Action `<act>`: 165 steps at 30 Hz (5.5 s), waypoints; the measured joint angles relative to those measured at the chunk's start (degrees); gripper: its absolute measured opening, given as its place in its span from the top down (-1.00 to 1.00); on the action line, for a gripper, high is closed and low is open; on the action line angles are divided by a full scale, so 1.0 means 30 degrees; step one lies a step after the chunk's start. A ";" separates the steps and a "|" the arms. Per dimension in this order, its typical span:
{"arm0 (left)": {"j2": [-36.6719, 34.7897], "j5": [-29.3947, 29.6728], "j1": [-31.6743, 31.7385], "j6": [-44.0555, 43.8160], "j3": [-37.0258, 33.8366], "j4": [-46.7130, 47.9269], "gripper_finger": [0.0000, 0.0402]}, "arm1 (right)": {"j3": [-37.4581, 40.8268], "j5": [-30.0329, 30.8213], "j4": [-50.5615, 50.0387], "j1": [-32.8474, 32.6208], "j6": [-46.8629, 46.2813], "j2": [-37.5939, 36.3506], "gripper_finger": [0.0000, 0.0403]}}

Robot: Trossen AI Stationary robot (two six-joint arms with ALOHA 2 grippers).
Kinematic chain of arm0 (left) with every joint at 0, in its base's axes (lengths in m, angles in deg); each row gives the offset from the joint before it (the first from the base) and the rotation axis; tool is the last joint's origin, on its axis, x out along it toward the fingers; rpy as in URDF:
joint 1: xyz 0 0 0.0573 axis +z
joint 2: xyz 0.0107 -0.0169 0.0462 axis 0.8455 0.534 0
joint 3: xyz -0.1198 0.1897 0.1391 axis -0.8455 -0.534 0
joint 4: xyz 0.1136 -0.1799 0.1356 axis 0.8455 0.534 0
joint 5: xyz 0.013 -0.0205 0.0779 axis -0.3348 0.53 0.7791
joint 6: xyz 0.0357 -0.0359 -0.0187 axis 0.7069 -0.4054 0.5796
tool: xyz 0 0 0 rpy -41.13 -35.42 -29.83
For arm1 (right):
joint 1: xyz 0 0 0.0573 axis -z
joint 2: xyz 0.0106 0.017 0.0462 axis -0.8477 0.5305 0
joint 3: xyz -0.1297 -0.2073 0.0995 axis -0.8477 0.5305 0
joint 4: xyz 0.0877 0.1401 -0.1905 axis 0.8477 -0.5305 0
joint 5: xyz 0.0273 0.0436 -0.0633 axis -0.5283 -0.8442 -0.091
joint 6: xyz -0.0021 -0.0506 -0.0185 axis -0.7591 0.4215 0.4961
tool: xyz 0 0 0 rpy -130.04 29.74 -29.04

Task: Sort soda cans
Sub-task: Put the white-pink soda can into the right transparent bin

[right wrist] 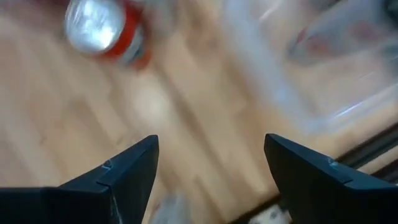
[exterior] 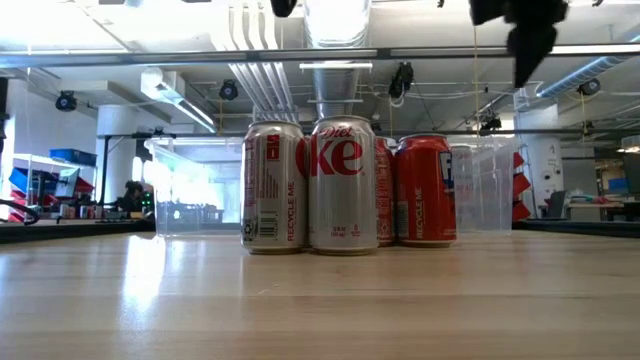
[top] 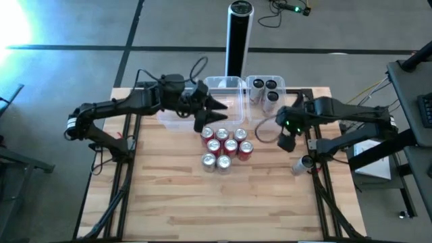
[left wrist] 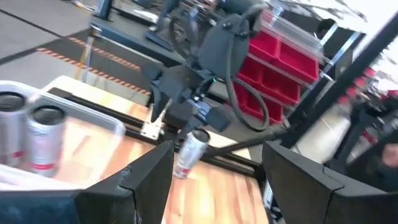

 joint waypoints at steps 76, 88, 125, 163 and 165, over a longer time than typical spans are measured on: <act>0.4946 0.4340 -0.5337 0.2261 0.0000 -0.5936 -0.15 | 0.7756 -0.2036 0.0751 -1.2364 -1.2543 -0.3157 -0.22; 0.2994 0.4328 -0.5349 0.2765 0.0000 -0.3691 -0.15 | -0.3713 0.4370 0.0949 -1.1368 -1.1869 0.2252 -0.22; 0.1569 0.6994 -0.9429 0.2130 0.0000 -0.2736 -0.15 | -1.0149 0.1834 -0.0547 0.8893 0.9945 1.1311 -0.24; 0.1569 0.8043 -0.9137 0.1045 0.0000 -0.1848 -0.15 | -0.4295 0.0105 0.5645 1.1140 1.7282 1.1644 -0.29; 0.1569 0.8038 -0.9154 0.0988 0.0000 -0.1827 -0.15 | -0.4277 0.0078 0.5705 1.1147 1.7115 1.1635 -0.32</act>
